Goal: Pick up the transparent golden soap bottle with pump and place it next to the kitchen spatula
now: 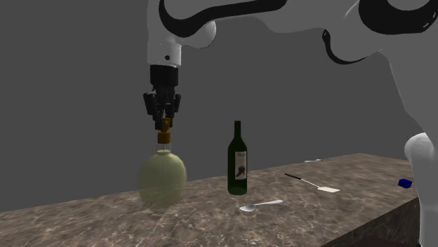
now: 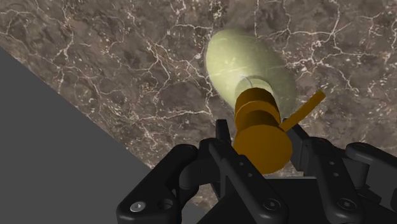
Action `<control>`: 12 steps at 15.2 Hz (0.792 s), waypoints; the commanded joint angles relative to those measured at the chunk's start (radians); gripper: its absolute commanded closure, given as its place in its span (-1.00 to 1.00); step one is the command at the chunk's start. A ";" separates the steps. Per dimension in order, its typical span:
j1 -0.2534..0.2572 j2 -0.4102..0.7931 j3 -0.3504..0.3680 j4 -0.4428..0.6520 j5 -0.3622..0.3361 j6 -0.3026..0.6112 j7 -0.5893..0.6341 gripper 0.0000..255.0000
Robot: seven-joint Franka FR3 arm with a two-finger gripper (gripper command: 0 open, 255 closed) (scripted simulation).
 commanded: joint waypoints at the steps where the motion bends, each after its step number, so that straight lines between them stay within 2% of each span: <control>1: -0.033 -0.050 -0.010 -0.064 0.018 0.023 -0.039 1.00; 6: -0.111 -0.168 -0.048 -0.220 0.062 0.079 -0.149 1.00; 12: -0.189 -0.273 -0.109 -0.354 0.102 0.125 -0.289 1.00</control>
